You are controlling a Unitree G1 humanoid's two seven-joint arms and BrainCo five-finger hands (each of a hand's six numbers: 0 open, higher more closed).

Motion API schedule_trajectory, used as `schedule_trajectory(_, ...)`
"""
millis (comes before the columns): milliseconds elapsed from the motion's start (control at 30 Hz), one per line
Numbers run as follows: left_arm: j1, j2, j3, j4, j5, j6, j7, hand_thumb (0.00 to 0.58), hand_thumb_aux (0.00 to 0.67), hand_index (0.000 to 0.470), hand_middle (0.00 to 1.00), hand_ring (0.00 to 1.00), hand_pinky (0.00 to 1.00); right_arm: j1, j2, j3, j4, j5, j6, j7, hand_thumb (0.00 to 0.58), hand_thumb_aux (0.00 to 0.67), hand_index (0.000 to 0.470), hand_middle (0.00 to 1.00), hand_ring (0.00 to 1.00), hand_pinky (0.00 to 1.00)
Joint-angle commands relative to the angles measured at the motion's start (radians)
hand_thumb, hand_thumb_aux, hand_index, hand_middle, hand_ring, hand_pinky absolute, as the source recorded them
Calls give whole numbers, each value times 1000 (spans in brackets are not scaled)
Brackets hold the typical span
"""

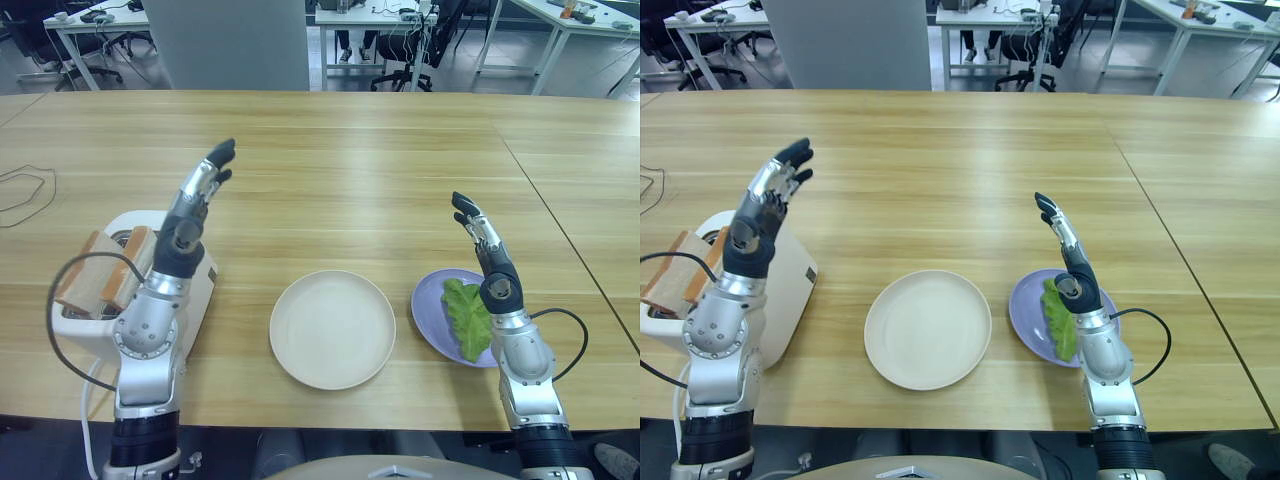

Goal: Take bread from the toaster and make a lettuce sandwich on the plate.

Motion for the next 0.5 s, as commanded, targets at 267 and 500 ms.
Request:
schedule_trajectory(267,23,-14,-25,42,13,-27,-8,0,0,0,0,0,0,1,-10,-5,-17,24,5,6,0,0,0,0,0,0)
schedule_trajectory(500,-36,55,150,-140,167,46,119,0,0,0,0,0,0,1,-10,-8,-19,22,7,3,0,0,0,0,0,0)
